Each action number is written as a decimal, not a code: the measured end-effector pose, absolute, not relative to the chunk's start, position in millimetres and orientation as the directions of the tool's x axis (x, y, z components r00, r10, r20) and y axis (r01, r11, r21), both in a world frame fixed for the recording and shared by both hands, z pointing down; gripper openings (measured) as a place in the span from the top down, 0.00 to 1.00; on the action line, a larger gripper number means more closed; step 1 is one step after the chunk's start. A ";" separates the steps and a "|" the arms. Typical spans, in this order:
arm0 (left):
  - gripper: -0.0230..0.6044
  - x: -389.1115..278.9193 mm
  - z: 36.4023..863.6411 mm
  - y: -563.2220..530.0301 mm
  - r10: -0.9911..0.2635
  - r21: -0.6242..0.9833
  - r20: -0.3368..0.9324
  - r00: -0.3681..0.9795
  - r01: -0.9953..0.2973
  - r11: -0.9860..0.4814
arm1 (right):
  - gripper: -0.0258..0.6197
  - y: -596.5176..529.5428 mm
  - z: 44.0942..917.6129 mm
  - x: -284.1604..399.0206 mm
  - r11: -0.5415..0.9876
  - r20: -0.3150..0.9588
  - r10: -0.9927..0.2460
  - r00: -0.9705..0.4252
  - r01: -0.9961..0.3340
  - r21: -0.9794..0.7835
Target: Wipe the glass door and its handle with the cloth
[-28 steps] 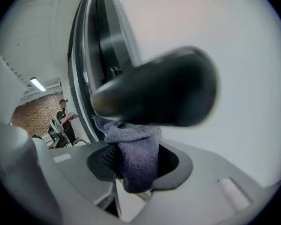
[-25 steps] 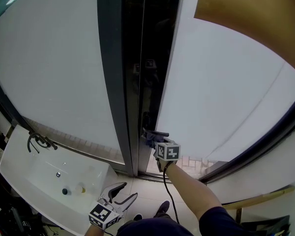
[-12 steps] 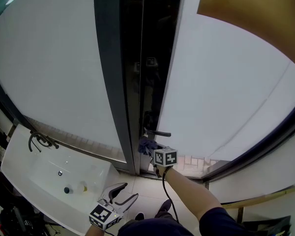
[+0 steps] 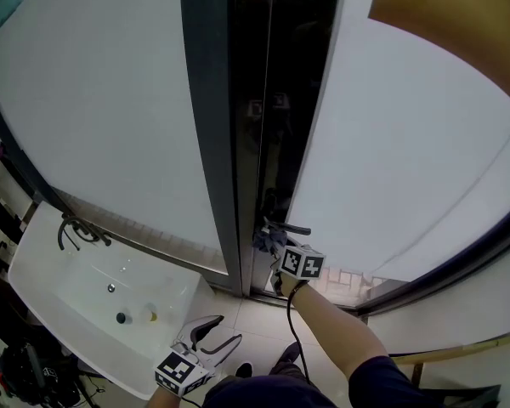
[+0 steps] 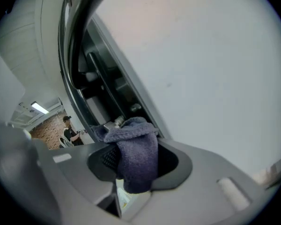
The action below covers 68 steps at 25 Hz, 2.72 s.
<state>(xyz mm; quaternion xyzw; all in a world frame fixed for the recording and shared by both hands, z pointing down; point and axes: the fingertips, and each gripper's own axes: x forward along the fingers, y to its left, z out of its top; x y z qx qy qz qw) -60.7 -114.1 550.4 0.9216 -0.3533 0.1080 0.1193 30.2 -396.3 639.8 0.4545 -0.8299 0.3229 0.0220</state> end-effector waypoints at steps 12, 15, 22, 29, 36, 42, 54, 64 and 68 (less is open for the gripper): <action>0.61 -59.5 554.7 -116.9 -0.627 0.155 0.292 0.723 -0.682 -0.715 | 0.73 -401.6 677.2 12.7 0.279 0.509 -0.646 -0.569 -0.797 -0.536; 0.61 -56.3 553.6 -117.2 -0.626 0.154 0.290 0.723 -0.681 -0.716 | 0.73 -402.5 693.7 9.5 0.278 0.550 -0.617 -0.563 -0.810 -0.517; 0.61 -56.1 555.0 -113.6 -0.625 0.154 0.286 0.726 -0.679 -0.718 | 0.73 -385.7 673.7 24.9 0.289 0.452 -0.638 -0.624 -0.738 -0.610; 0.61 -49.9 549.8 -119.1 -0.616 0.148 0.269 0.740 -0.664 -0.733 | 0.73 -391.2 647.4 29.8 0.294 0.403 -0.666 -0.628 -0.717 -0.632; 0.61 -46.1 555.9 -120.8 -0.616 0.154 0.279 0.737 -0.667 -0.729 | 0.73 -400.2 652.0 23.1 0.250 0.406 -0.675 -0.615 -0.710 -0.659; 0.61 -39.0 556.4 -122.7 -0.614 0.152 0.279 0.738 -0.666 -0.731 | 0.73 -402.1 659.6 18.2 0.259 0.441 -0.660 -0.608 -0.735 -0.626; 0.61 -45.0 547.8 -109.3 -0.641 0.146 0.303 0.705 -0.699 -0.700 | 0.73 -405.2 695.4 9.3 0.279 0.520 -0.630 -0.576 -0.793 -0.541; 0.61 -55.3 537.7 -92.9 -0.587 0.120 0.263 0.766 -0.630 -0.768 | 0.73 -319.0 643.6 42.3 0.446 0.422 -0.633 -0.648 -0.752 -0.485; 0.61 -60.7 531.7 -88.9 -0.544 0.101 0.245 0.803 -0.579 -0.809 | 0.73 -256.8 574.7 64.1 0.550 0.264 -0.673 -0.691 -0.706 -0.447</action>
